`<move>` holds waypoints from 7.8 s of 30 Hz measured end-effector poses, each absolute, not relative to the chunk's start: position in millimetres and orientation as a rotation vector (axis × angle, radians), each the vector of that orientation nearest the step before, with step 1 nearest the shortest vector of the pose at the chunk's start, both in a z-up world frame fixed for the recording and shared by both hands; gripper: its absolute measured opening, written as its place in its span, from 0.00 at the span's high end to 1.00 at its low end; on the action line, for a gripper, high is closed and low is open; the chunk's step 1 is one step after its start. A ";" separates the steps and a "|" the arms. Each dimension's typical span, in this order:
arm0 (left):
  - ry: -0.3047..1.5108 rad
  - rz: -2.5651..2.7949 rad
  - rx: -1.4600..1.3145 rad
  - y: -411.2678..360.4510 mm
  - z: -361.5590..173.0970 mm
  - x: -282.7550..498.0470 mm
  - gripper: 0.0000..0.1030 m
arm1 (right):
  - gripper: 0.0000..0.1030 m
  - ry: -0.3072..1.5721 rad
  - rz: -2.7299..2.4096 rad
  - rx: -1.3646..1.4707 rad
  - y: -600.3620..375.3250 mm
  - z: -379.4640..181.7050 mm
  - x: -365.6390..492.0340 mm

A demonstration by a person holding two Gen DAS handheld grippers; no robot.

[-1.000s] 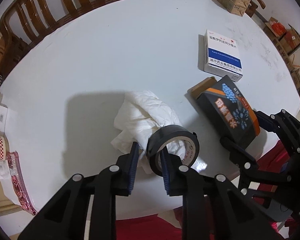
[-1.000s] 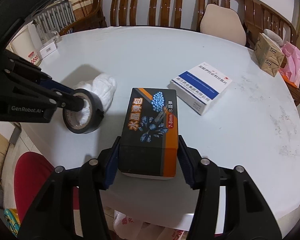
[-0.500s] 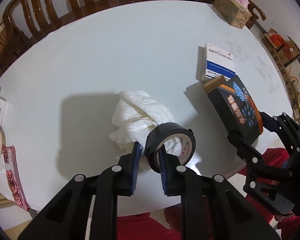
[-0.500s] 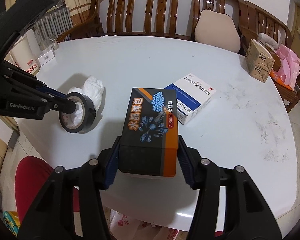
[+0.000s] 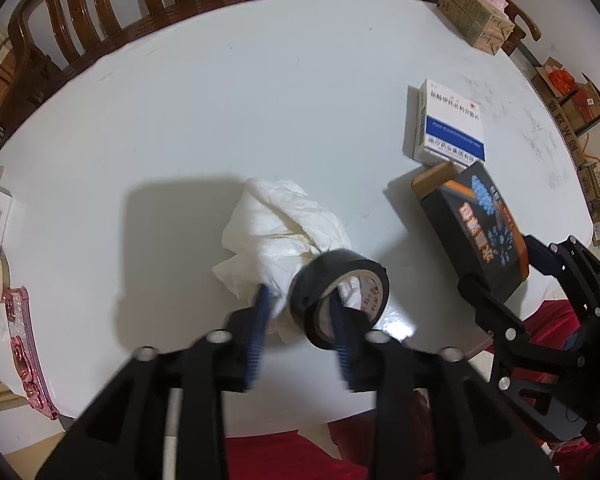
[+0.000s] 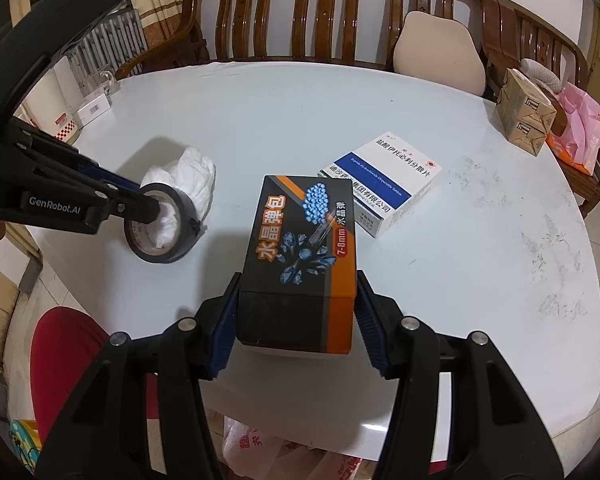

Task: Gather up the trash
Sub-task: 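Lift the tape roll and dark box off the table, then carry the tape roll and dark box over the plastic bag, then open both tools to drop the tape roll and dark box into the bag, then swing both tools back over the table toward the tissue and white box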

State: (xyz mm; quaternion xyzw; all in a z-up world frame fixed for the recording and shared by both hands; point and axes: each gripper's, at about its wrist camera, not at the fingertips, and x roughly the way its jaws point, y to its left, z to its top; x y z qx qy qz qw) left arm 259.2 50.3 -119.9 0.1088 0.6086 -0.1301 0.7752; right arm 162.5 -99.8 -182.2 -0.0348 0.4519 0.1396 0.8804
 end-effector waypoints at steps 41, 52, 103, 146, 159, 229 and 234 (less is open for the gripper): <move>1.295 -0.283 0.205 45.1 -95.2 239.2 0.95 | 0.48 0.870 0.249 -0.063 -125.3 -148.9 139.7; 1.297 -0.233 0.285 40.1 -113.1 246.4 0.72 | 0.48 0.883 0.254 -0.054 -127.1 -153.3 139.5; 1.082 -0.319 0.220 29.2 -29.1 158.3 0.88 | 0.48 0.747 0.253 -0.132 -148.5 -68.5 78.9; 1.131 -0.464 0.256 -0.6 -129.2 20.2 0.88 | 0.48 0.889 0.266 -0.146 -133.8 -138.4 -47.3; 1.302 -0.511 0.219 -14.3 -215.9 37.8 0.88 | 0.48 1.047 0.227 -0.108 -144.7 -225.3 -25.8; 1.344 -0.178 0.106 71.0 -35.9 160.5 0.08 | 0.06 1.049 0.367 0.086 -193.7 -40.7 118.7; 1.359 -0.185 0.054 70.8 -6.7 190.0 0.08 | 0.06 1.056 0.343 0.143 -201.2 -7.2 156.3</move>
